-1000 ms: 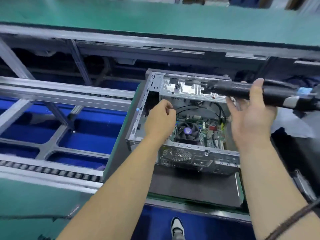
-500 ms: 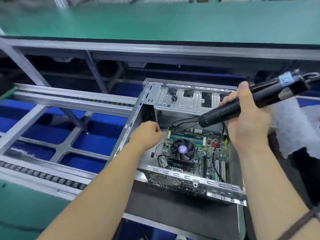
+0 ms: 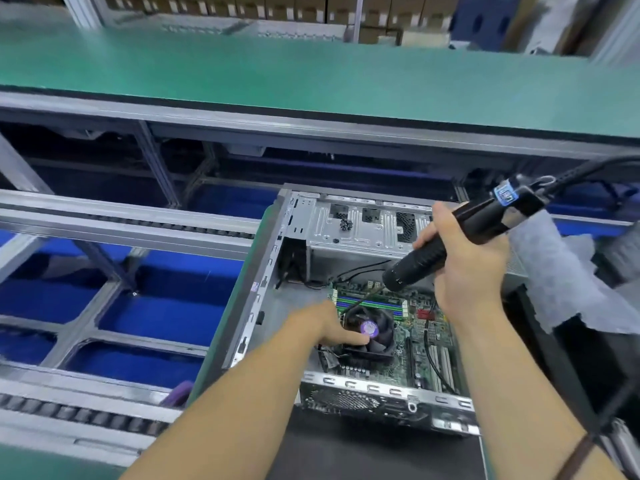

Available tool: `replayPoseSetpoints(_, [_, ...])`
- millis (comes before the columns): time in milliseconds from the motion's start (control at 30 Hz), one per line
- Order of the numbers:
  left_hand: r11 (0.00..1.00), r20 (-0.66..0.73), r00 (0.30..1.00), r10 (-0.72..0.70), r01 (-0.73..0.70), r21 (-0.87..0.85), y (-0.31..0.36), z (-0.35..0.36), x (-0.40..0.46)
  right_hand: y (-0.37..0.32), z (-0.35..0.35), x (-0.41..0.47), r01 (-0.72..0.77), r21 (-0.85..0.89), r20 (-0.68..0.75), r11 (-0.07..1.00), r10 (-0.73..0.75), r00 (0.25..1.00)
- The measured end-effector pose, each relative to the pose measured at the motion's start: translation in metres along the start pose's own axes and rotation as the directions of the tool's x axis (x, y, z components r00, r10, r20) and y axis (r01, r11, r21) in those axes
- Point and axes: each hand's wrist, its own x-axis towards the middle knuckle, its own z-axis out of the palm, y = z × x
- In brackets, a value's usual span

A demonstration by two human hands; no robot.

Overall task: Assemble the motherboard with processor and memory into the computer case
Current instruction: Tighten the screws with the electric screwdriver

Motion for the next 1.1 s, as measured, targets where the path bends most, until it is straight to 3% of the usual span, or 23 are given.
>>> replayPoseSetpoints(200, [0.984,-0.211,0.977,0.038,0.001,0.179,0.006,0.007,-0.002,-0.021,-0.005,0.006,0.081,-0.005,-0.02,0.997,-0.081,0.997])
replayPoseSetpoints(333, [0.915,-0.333,0.888,0.316,-0.192,0.356,0.032,0.005,0.0,-0.043,-0.02,0.018,0.17,-0.063,-0.063,0.983,-0.174,0.983])
replayPoseSetpoints(400, [0.878,-0.266,0.889,0.372,-0.244,0.411,0.044,0.008,-0.001,-0.046,-0.024,0.02,0.177,-0.096,-0.064,0.979,-0.184,0.981])
replayPoseSetpoints(533, [0.884,0.017,0.959,0.284,-0.269,0.383,0.052,0.018,0.006,-0.043,-0.028,0.017,0.169,-0.113,-0.071,0.979,-0.178,0.981])
replayPoseSetpoints(633, [0.86,0.093,0.971,0.221,-0.239,0.45,0.057,0.019,0.01,-0.042,-0.033,0.017,0.177,-0.154,-0.027,0.972,-0.183,0.983])
replayPoseSetpoints(800, [0.786,0.074,0.99,0.124,-0.144,0.601,0.074,0.023,0.011,-0.042,-0.04,0.019,0.141,-0.101,-0.024,0.985,-0.144,0.989])
replayPoseSetpoints(1100, [0.74,-0.028,0.985,0.168,-0.108,0.664,0.075,0.03,0.003,-0.034,-0.041,0.02,0.114,-0.218,-0.017,0.969,-0.121,0.993])
